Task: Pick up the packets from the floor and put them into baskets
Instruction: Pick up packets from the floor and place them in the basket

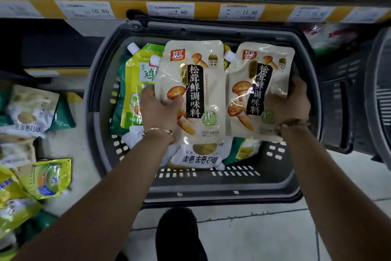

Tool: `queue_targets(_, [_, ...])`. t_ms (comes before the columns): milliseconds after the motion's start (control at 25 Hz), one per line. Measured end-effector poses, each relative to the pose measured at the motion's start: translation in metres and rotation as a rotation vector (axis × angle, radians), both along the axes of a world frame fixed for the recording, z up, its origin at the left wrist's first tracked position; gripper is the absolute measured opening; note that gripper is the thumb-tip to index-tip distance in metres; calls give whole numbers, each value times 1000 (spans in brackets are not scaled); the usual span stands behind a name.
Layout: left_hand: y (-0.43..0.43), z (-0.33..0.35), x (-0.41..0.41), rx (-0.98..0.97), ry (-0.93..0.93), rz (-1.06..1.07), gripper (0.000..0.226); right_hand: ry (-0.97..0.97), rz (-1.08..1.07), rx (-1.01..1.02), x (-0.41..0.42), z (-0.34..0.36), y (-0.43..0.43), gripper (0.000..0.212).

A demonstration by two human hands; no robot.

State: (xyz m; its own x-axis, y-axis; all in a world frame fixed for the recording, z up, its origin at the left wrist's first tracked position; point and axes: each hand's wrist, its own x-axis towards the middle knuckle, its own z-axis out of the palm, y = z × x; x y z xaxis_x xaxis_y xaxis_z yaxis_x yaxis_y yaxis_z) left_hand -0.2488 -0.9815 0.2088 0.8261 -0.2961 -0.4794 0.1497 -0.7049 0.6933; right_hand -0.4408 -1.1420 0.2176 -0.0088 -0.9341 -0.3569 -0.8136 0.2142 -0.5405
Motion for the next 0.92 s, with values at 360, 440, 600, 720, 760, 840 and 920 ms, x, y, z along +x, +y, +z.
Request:
queue_targets(360, [-25,-25,-20,308,-487,-1147,67,225,558,140,35,-39,54,65])
queue_targets(440, [-33,-28,-24,409,-500,-1165,68,270,571,166,37,-46,48,64])
queue_targets(600, [-36,-17,-21,439,-451,-1181,67,388,625,224,39,-42,38,63])
queue_targets(720, [-26,2,-16,357,-455,-1177,66,258,503,96,42,-21,43,74])
queue_targets(760, [-17,10,-14,318,-448,-1145,65,251,523,35,44,-12,50,76])
queue_targets(840, [11,25,-7,243,-422,-1009,64,217,587,-64,53,2,69,75])
queue_targets(920, [50,39,4,192,-406,-836,63,223,657,-122,66,16,93,73])
